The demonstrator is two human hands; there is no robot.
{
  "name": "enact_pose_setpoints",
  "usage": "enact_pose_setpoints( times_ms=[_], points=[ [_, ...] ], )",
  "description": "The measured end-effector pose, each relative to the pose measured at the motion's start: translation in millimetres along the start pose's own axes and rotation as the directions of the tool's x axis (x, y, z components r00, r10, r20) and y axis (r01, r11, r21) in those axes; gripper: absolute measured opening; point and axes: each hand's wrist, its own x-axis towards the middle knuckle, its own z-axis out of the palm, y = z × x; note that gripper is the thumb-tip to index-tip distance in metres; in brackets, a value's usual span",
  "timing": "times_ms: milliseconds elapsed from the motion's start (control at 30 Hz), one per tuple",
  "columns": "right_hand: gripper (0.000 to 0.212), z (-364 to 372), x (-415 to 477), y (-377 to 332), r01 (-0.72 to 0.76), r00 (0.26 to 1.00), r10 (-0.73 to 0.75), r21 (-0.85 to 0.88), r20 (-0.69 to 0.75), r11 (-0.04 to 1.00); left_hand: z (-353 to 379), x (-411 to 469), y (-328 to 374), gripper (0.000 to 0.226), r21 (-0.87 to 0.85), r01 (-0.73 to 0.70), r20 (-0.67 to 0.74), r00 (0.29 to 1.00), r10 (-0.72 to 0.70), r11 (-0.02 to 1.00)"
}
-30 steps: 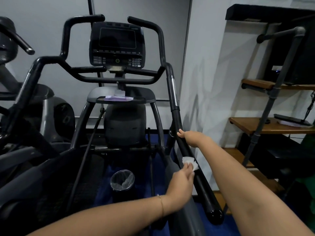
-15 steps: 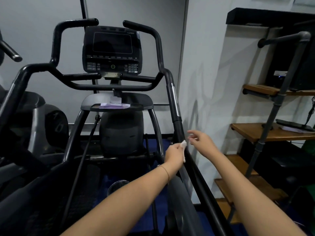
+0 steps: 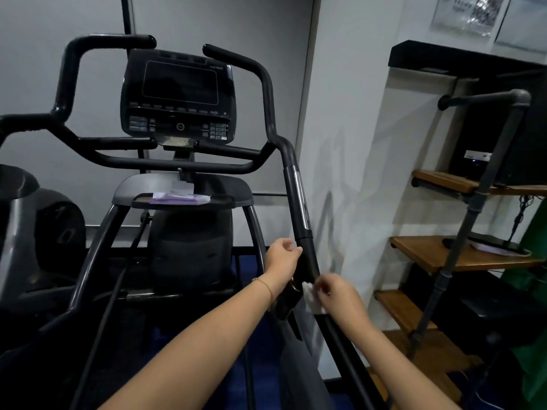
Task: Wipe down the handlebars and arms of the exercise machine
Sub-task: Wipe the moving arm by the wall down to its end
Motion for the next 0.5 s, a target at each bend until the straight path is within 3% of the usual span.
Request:
enact_pose_setpoints(
  times_ms=[67,167,300,500],
  points=[
    [0.008,9.1,-0.5,8.1,0.056,0.998,-0.055,-0.095,0.008,0.994,-0.3,11.0,6.7,0.045,0.034,-0.020,-0.004,1.000,0.020,0.999],
    [0.013,12.3,13.2,3.4,0.090,0.990,-0.101,-0.113,-0.100,0.990,1.6,29.1,20.0,0.056,0.085,-0.082,0.005,0.997,0.082,0.993],
    [0.024,10.5,36.2,-16.2,0.098,0.977,-0.111,-0.076,-0.181,0.992,1.7,51.3,41.2,0.055,0.134,-0.155,0.017,0.988,0.154,0.979],
    [0.014,17.3,46.4,-1.4,0.155,0.950,-0.166,-0.061,-0.263,0.986,-1.7,79.5,48.6,0.055,0.236,-0.088,0.067,0.995,0.074,0.968]
  ],
)
